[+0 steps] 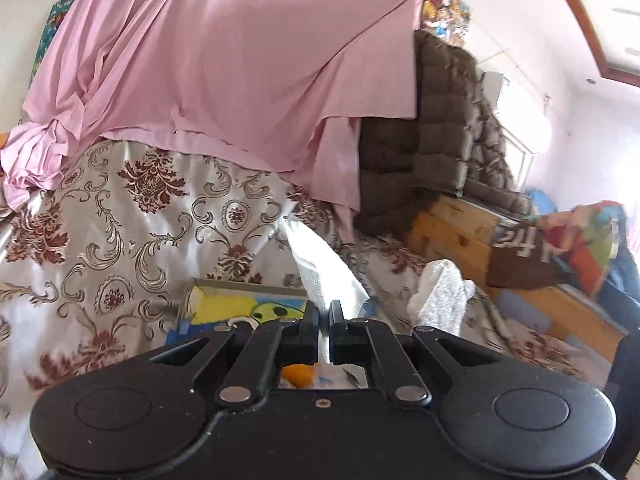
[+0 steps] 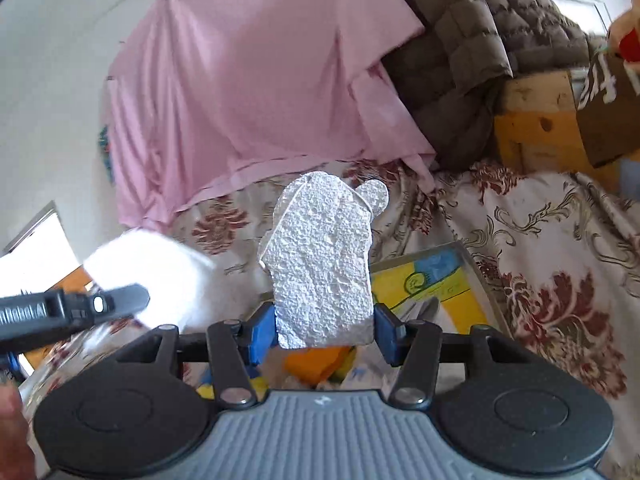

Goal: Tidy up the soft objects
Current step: 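Carry the sponge pad and white cloth over the cartoon tray and open both tools, then lift both open tools up from the tray and back over the pile, then move the left tool to the striped towel while the right tool approaches the black cloth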

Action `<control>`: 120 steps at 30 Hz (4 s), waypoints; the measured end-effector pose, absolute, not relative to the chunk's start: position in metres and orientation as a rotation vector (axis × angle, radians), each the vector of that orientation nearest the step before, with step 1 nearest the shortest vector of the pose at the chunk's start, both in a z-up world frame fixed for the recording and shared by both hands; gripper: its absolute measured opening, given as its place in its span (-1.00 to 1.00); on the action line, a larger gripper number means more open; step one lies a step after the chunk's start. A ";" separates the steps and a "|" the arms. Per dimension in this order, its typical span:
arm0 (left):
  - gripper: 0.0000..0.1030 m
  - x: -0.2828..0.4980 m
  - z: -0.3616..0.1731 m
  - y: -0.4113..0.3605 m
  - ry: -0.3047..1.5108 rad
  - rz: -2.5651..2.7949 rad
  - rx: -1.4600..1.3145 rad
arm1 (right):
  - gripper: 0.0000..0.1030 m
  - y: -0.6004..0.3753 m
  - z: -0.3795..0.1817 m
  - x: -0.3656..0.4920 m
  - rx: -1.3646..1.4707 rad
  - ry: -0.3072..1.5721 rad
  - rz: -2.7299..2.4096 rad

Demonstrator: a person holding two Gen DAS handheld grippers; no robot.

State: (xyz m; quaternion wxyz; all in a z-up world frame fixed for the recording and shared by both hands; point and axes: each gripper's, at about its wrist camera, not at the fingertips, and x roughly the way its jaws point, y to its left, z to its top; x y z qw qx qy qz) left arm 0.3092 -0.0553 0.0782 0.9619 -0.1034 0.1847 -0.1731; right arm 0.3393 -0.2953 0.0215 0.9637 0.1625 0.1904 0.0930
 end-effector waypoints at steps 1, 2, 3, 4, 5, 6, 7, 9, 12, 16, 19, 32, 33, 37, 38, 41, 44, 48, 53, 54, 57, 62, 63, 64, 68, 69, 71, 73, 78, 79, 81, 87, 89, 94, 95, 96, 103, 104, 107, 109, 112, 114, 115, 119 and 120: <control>-0.93 0.322 0.074 -0.056 0.382 -0.343 -0.214 | 0.11 -0.295 0.019 0.352 0.334 0.413 0.192; -0.93 0.336 0.068 -0.057 0.396 -0.334 -0.220 | 0.11 -0.296 0.015 0.365 0.336 0.436 0.189; -0.93 0.349 0.062 -0.055 0.413 -0.328 -0.230 | 0.11 -0.296 0.010 0.374 0.334 0.463 0.188; -0.93 0.361 0.055 -0.055 0.439 -0.318 -0.251 | 0.11 -0.297 0.005 0.380 0.330 0.489 0.186; -0.93 0.371 0.046 -0.053 0.468 -0.308 -0.271 | 0.11 -0.298 -0.002 0.389 0.329 0.514 0.177; -0.93 0.380 0.038 -0.051 0.493 -0.300 -0.287 | 0.11 -0.297 -0.006 0.393 0.330 0.529 0.167; -0.93 0.389 0.031 -0.050 0.514 -0.292 -0.300 | 0.11 -0.299 -0.012 0.400 0.340 0.552 0.158; -0.93 0.404 0.017 -0.048 0.554 -0.282 -0.317 | 0.11 -0.300 -0.022 0.408 0.373 0.589 0.156; -0.93 0.417 -0.002 -0.043 0.595 -0.264 -0.342 | 0.11 -0.298 -0.030 0.417 0.360 0.626 0.141; -0.93 0.430 -0.020 -0.038 0.645 -0.219 -0.360 | 0.11 -0.299 -0.037 0.423 0.360 0.652 0.136; -0.93 0.434 -0.029 -0.036 0.671 -0.192 -0.361 | 0.14 -0.299 -0.036 0.425 0.363 0.665 0.137; -0.69 0.435 -0.038 -0.052 0.767 -0.135 -0.254 | 0.45 -0.294 -0.025 0.409 0.318 0.667 0.126; -0.66 0.434 -0.037 -0.051 0.769 -0.133 -0.259 | 0.51 -0.293 -0.022 0.406 0.307 0.659 0.124; -0.51 0.423 -0.028 -0.047 0.750 -0.130 -0.275 | 0.65 -0.292 -0.001 0.390 0.292 0.610 0.138; -0.46 0.420 -0.023 -0.045 0.742 -0.130 -0.284 | 0.72 -0.292 0.005 0.383 0.299 0.590 0.148; -0.11 0.405 -0.006 -0.041 0.694 -0.132 -0.299 | 0.83 -0.290 0.024 0.361 0.292 0.530 0.152; 0.23 0.384 0.015 -0.036 0.608 -0.128 -0.301 | 0.88 -0.288 0.044 0.335 0.251 0.472 0.150; 0.37 0.348 0.043 -0.032 0.514 -0.145 -0.303 | 0.95 -0.284 0.069 0.301 0.203 0.391 0.132; 0.58 0.302 0.069 -0.030 0.430 -0.171 -0.276 | 0.99 -0.287 0.091 0.255 0.229 0.298 0.141; 0.61 0.293 0.073 -0.031 0.416 -0.176 -0.269 | 0.99 -0.288 0.095 0.245 0.232 0.277 0.142; 0.72 0.266 0.086 -0.031 0.368 -0.204 -0.245 | 0.99 -0.292 0.102 0.217 0.230 0.220 0.133; 0.94 0.216 0.101 -0.036 0.280 -0.217 -0.191 | 0.99 -0.296 0.101 0.169 0.211 0.130 0.121; 0.95 0.207 0.102 -0.037 0.267 -0.214 -0.185 | 0.99 -0.296 0.099 0.161 0.209 0.120 0.118; 0.96 0.198 0.103 -0.037 0.256 -0.214 -0.184 | 0.99 -0.297 0.098 0.152 0.208 0.111 0.116; 0.98 0.167 0.102 -0.038 0.232 -0.210 -0.196 | 0.99 -0.300 0.089 0.115 0.212 0.082 0.109; 0.98 0.159 0.101 -0.038 0.229 -0.209 -0.198 | 0.99 -0.300 0.088 0.108 0.205 0.077 0.108; 0.98 0.146 0.098 -0.037 0.221 -0.209 -0.202 | 0.99 -0.299 0.085 0.094 0.188 0.068 0.104; 0.98 0.133 0.095 -0.036 0.213 -0.206 -0.200 | 0.99 -0.299 0.082 0.082 0.174 0.065 0.099; 0.98 0.104 0.084 -0.037 0.230 -0.192 -0.176 | 0.99 -0.298 0.073 0.059 0.183 0.090 0.092; 0.98 0.098 0.081 -0.037 0.232 -0.193 -0.167 | 0.99 -0.297 0.071 0.055 0.185 0.099 0.092; 0.98 0.087 0.075 -0.037 0.237 -0.194 -0.146 | 0.99 -0.296 0.068 0.048 0.182 0.113 0.091; 0.98 0.066 0.058 -0.031 0.272 -0.200 -0.155 | 0.99 -0.286 0.056 0.029 0.179 0.174 0.081; 0.98 0.061 0.053 -0.028 0.289 -0.199 -0.161 | 1.00 -0.283 0.052 0.026 0.186 0.201 0.085; 0.98 0.048 0.041 -0.016 0.315 -0.177 -0.167 | 1.00 -0.277 0.043 0.015 0.184 0.253 0.085; 0.98 0.046 0.040 -0.014 0.318 -0.172 -0.169 | 1.00 -0.275 0.041 0.012 0.188 0.262 0.085; 0.98 0.044 0.038 -0.012 0.323 -0.165 -0.171 | 1.00 -0.275 0.040 0.011 0.191 0.270 0.085; 0.98 0.035 0.024 0.000 0.416 -0.126 -0.197 | 1.00 -0.261 0.030 0.005 0.157 0.352 0.074; 0.98 0.033 0.023 0.001 0.429 -0.123 -0.203 | 1.00 -0.259 0.029 0.005 0.148 0.363 0.075; 0.98 0.030 0.020 0.002 0.459 -0.106 -0.194 | 0.99 -0.251 0.025 0.006 0.113 0.407 0.080; 0.98 0.030 0.017 -0.001 0.485 -0.090 -0.174 | 0.99 -0.245 0.022 0.008 0.090 0.434 0.091; 0.98 0.030 0.007 -0.005 0.547 -0.066 -0.148 | 0.99 -0.238 0.018 0.009 0.058 0.459 0.098; 0.98 0.033 0.002 -0.005 0.589 -0.087 -0.158 | 0.99 -0.235 0.017 0.009 0.044 0.467 0.095; 0.98 0.034 0.000 -0.006 0.602 -0.099 -0.163 | 0.99 -0.234 0.016 0.010 0.041 0.474 0.095; 0.98 0.035 -0.003 -0.007 0.612 -0.073 -0.148 | 0.99 -0.234 0.013 0.016 0.043 0.504 0.094; 0.98 0.036 -0.004 -0.006 0.618 -0.058 -0.145 | 0.99 -0.235 0.012 0.018 0.042 0.514 0.094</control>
